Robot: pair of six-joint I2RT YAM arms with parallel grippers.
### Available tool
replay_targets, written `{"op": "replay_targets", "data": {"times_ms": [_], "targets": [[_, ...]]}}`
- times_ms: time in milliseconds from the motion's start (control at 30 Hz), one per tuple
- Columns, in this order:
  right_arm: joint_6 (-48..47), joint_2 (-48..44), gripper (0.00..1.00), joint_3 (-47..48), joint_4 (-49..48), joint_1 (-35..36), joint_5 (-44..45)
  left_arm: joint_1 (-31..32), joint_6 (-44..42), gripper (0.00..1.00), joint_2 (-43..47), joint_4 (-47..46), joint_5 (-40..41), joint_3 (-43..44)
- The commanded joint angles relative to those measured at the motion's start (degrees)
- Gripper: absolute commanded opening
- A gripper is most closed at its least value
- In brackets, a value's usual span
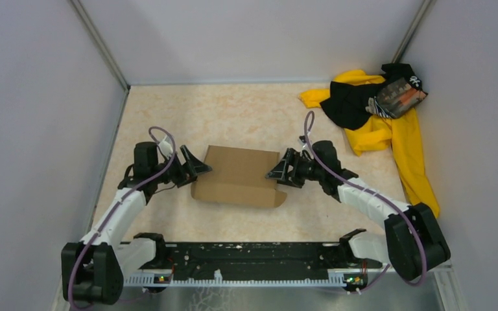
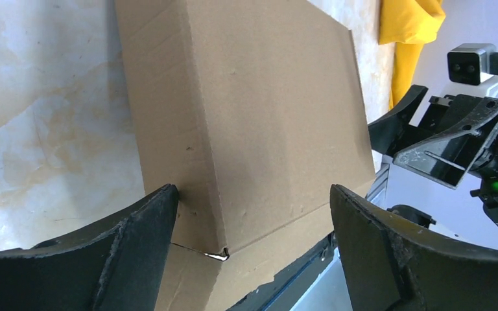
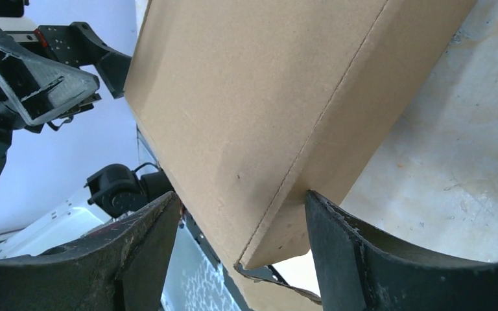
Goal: Fold the paper box
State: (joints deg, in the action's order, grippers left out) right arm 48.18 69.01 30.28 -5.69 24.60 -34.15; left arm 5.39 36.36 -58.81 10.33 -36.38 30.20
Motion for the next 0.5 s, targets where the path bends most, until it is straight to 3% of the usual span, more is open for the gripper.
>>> {"op": "replay_targets", "data": {"times_ms": [0, 467], "targets": [[0.51, -2.68, 0.7, 4.4, -0.52, 0.74, -3.75, 0.33, 0.4, 0.92, 2.24, 3.85, -5.59, 3.68], [11.35, -4.58, 0.71, 6.88, -1.61, -0.12, -9.64, 0.24, 2.1, 0.93, 4.65, 11.34, -9.38, 8.77]]}}
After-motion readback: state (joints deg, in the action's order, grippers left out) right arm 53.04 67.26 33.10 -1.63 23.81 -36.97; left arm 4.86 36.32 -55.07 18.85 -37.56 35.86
